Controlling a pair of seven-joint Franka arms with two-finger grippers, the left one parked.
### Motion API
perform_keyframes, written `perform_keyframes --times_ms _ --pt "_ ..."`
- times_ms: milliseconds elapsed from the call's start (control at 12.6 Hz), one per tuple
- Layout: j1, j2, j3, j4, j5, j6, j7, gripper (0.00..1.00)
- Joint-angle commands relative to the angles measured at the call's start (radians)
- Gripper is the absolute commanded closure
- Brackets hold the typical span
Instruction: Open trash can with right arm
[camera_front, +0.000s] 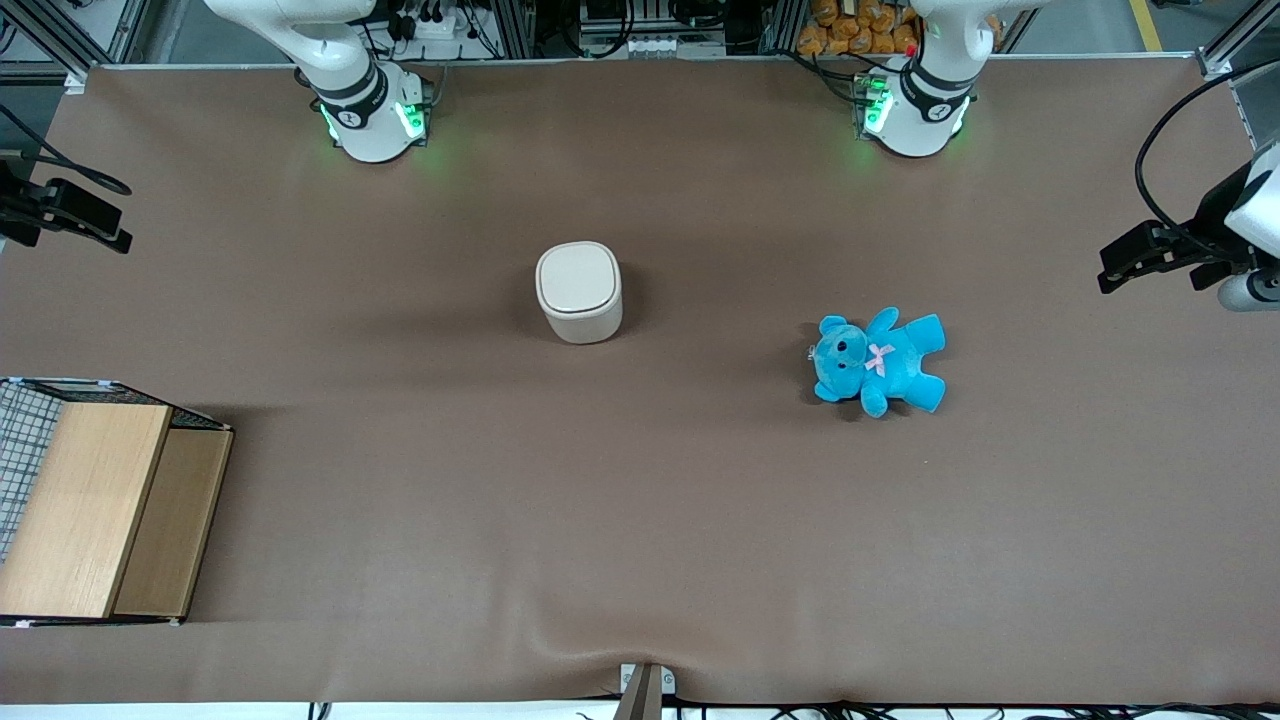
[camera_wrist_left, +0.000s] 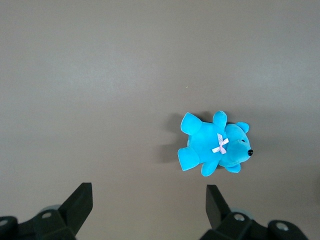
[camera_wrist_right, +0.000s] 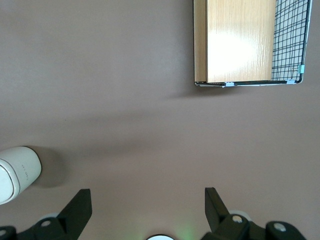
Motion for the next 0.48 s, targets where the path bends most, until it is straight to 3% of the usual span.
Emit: perform_keyframes --times_ms 0,398 --pt "0.012 -0.004 -0.015 -0.002 0.011 0.001 -0.009 0.0" --pt "0.014 0.005 -0.013 0.0 0.015 -0.001 -0.003 0.0"
